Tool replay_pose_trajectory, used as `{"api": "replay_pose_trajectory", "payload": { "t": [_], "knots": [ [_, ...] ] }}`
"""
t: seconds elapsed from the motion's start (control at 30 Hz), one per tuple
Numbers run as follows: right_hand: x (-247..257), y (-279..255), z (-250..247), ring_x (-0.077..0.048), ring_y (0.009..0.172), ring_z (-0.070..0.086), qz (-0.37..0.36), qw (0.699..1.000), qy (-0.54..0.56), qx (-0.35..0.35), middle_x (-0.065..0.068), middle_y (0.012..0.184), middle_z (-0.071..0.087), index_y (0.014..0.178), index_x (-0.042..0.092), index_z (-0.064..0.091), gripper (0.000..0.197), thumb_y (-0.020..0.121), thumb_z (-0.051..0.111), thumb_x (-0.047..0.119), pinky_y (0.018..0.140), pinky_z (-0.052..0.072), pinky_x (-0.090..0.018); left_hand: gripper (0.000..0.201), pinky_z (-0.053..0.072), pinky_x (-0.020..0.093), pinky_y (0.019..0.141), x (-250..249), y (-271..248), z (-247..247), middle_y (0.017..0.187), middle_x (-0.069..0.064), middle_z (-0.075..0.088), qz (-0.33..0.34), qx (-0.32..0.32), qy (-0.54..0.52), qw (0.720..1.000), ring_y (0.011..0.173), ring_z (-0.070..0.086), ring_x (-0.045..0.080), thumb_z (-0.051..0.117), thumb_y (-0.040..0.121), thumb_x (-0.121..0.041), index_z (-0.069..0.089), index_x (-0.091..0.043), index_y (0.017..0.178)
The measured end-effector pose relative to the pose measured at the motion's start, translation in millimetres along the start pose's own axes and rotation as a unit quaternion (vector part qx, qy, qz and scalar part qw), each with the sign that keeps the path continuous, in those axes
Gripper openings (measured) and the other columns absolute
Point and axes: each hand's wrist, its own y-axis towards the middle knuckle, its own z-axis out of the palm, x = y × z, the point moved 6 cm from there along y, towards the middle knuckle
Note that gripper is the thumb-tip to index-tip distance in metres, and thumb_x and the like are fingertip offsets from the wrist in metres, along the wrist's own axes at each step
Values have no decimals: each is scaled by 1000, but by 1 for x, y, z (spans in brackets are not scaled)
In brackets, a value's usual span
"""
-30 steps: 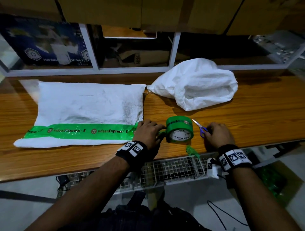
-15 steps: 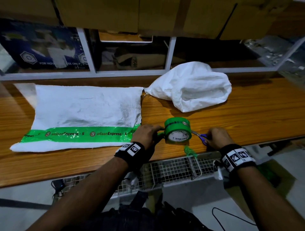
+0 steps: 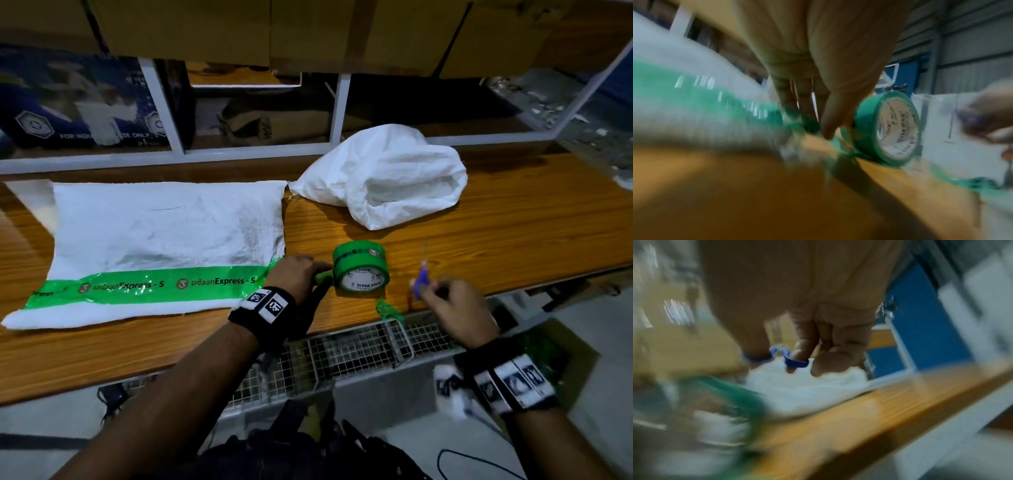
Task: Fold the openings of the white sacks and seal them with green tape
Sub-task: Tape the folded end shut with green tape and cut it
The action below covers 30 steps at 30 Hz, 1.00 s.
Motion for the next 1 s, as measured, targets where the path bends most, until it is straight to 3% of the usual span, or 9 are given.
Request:
{"api": "replay_pose_trajectory", "payload": {
  "t": [0.07, 0.17, 0.27, 0.33, 0.4, 0.53, 0.67, 0.83, 1.0],
  "knots": [
    [18, -33, 46, -19, 43, 44, 53, 966, 190, 169, -3, 53, 54, 71, 10, 66, 50, 84, 68, 58, 42, 34, -22, 41, 58, 36, 74, 7, 7, 0, 100, 0, 72, -20, 39, -8, 999, 86, 70, 21, 65, 88, -48, 64, -37, 127],
    [29, -56, 111, -13, 37, 27, 121, 877, 303, 352, -1, 44, 40, 73, 12, 67, 53, 80, 65, 65, 39, 15, -17, 44, 58, 38, 78, 16, 17, 2, 97, 1, 74, -59, 81, -18, 995, 92, 69, 26, 68, 87, -45, 62, -39, 131],
    [43, -50, 143, -7, 31, 22, 215, 807, 347, 427, 3, 46, 39, 71, 16, 61, 49, 81, 57, 64, 35, 12, -14, 44, 58, 38, 76, 16, 19, 1, 92, -1, 75, -64, 71, -14, 995, 91, 69, 25, 68, 87, -45, 61, -39, 131],
    [47, -38, 153, -5, 31, 21, 262, 762, 398, 438, 4, 46, 36, 71, 16, 57, 48, 79, 56, 63, 34, 14, -12, 44, 58, 39, 76, 16, 19, 1, 91, -1, 75, -65, 68, -12, 996, 91, 70, 26, 66, 89, -44, 59, -37, 132],
    [48, -27, 160, -5, 31, 21, 278, 736, 430, 442, 6, 46, 33, 69, 17, 57, 47, 80, 57, 63, 34, 13, -12, 45, 58, 39, 76, 15, 19, 1, 91, 0, 75, -63, 74, -18, 995, 91, 70, 26, 65, 90, -42, 58, -34, 134],
    [48, -14, 165, -3, 30, 23, 295, 714, 466, 432, 6, 44, 33, 68, 16, 55, 46, 80, 59, 60, 32, 16, -12, 52, 58, 40, 75, 14, 18, -2, 92, 0, 74, -57, 93, -20, 994, 91, 69, 27, 70, 87, -42, 54, -37, 135],
    [50, -2, 172, -2, 29, 24, 301, 700, 497, 415, 6, 44, 32, 69, 14, 54, 46, 80, 60, 59, 30, 18, -11, 57, 56, 41, 73, 12, 20, -5, 96, 4, 74, -51, 111, -27, 992, 92, 68, 31, 70, 89, -34, 46, -29, 141],
    [52, 8, 174, -2, 27, 22, 299, 726, 501, 364, 7, 42, 32, 72, 14, 50, 33, 82, 62, 43, 26, 17, -15, 53, 55, 38, 69, 13, 20, -5, 93, 1, 73, -53, 102, -33, 993, 90, 67, 29, 68, 89, -36, 44, -30, 135],
    [51, -4, 168, -2, 28, 22, 307, 729, 480, 380, 8, 43, 31, 68, 17, 52, 30, 82, 63, 42, 27, 16, -13, 46, 55, 38, 73, 20, 17, -10, 92, 0, 73, -56, 91, -49, 993, 89, 67, 27, 70, 87, -39, 50, -29, 128]
  ]
}}
